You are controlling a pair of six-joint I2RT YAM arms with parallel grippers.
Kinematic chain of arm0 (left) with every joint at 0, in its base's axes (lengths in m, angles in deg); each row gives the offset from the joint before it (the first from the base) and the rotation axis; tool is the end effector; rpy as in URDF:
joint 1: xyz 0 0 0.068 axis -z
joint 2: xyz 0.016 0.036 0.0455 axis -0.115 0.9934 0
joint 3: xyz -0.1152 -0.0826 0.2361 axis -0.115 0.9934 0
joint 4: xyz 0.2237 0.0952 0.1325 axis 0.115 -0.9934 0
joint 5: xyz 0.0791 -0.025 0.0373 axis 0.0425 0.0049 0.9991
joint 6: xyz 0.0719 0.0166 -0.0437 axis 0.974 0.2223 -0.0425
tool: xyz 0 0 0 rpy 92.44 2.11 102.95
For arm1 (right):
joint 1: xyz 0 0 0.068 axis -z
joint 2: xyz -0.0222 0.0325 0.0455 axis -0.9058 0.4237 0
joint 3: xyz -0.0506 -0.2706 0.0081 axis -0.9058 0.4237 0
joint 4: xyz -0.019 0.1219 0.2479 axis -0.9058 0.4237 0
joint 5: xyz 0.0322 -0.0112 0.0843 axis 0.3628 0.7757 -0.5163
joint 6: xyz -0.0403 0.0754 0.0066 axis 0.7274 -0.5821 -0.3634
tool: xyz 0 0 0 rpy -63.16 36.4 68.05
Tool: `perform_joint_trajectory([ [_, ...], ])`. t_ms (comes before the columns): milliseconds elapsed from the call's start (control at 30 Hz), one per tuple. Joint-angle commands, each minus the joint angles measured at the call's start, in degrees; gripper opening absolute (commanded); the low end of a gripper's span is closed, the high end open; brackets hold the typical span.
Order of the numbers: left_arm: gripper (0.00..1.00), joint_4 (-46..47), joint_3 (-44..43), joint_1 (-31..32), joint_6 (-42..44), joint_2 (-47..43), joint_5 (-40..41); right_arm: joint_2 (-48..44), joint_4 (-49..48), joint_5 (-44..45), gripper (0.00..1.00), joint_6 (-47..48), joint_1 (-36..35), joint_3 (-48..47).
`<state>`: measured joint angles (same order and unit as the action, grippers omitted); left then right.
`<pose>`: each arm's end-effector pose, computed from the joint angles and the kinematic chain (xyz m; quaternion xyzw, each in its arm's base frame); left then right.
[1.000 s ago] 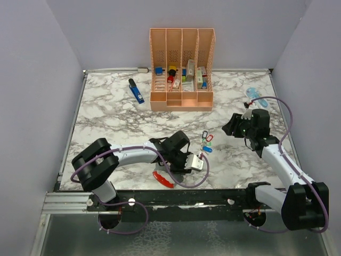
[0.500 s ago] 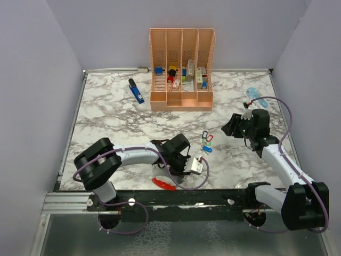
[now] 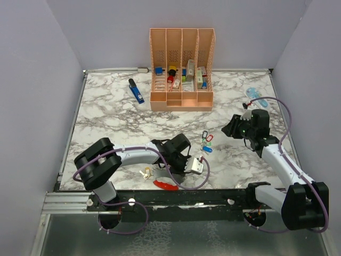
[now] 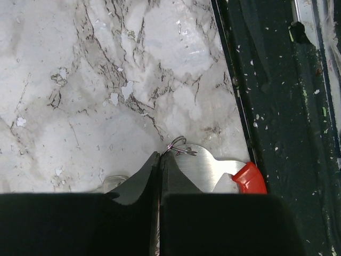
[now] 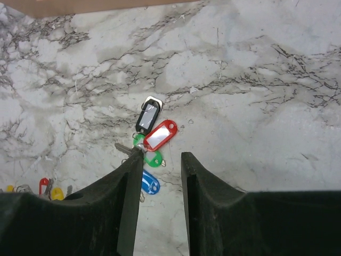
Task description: Put the keys on the keyring
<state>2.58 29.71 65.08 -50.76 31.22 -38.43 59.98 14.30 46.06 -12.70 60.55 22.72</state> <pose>0.1397 -0.3047 0.1198 0.7344 0.5745 -0.3089 0.1876 0.2646 0.0447 0.1886 0.0388 0.8890 0.2302 0.3938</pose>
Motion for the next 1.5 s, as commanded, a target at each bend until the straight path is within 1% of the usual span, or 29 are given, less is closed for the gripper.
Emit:
perform_joint_trajectory([
  [0, 0.00, -3.2, -0.3, 0.3, 0.8, -1.5, 6.1, 1.4, 2.4, -4.4, 0.34, 0.3, 0.2, -1.1],
  [167, 0.00, -0.7, 0.3, -0.9, 0.1, -4.2, 11.9, 3.2, 3.6, -5.0, 0.34, 0.5, 0.2, -1.3],
  [300, 0.00, 1.5, -0.3, -4.2, -2.4, -5.3, 13.8, 4.5, 3.5, -6.8, 0.36, -0.1, -0.4, -1.7],
  [433, 0.00, 2.9, -0.9, -7.7, -6.1, -6.2, 11.3, 5.7, 3.6, -4.2, 0.40, 0.5, -4.6, -3.1],
  [600, 0.00, 2.6, -2.0, -9.2, -9.5, -6.8, 7.8, 9.0, 3.8, 0.1, 0.39, 2.3, -10.9, -5.6],
  [700, 0.00, 2.3, -3.0, -10.4, -10.8, -7.1, 6.3, 10.9, 2.6, 1.3, 0.34, 3.2, -13.0, -5.5],
  [767, 0.00, 2.1, -3.9, -11.8, -11.8, -7.3, 4.8, 11.7, 2.1, 1.8, 0.30, 3.4, -13.5, -5.1],
  [867, 0.00, 1.5, -5.4, -14.7, -13.5, -7.7, 2.6, 12.5, 1.8, 2.1, 0.25, 3.6, -14.6, -5.0],
  [967, 0.00, 0.8, -7.0, -16.4, -14.9, -7.9, 0.9, 13.5, 1.9, 3.7, 0.24, 3.9, -17.5, -5.5],
  [1067, 0.00, 0.4, -7.8, -17.0, -15.5, -8.1, 0.0, 15.7, 2.7, 5.9, 0.25, 4.1, -20.3, -6.3],
  [1267, 0.00, 0.4, -7.3, -17.6, -15.7, -8.4, -0.9, 19.1, 2.4, 7.5, 0.25, 3.3, -22.8, -6.8],
  [1467, 0.00, 0.3, -7.3, -19.1, -16.6, -9.0, -3.4, 19.9, 3.4, 10.4, 0.26, 3.6, -22.9, -8.1],
])
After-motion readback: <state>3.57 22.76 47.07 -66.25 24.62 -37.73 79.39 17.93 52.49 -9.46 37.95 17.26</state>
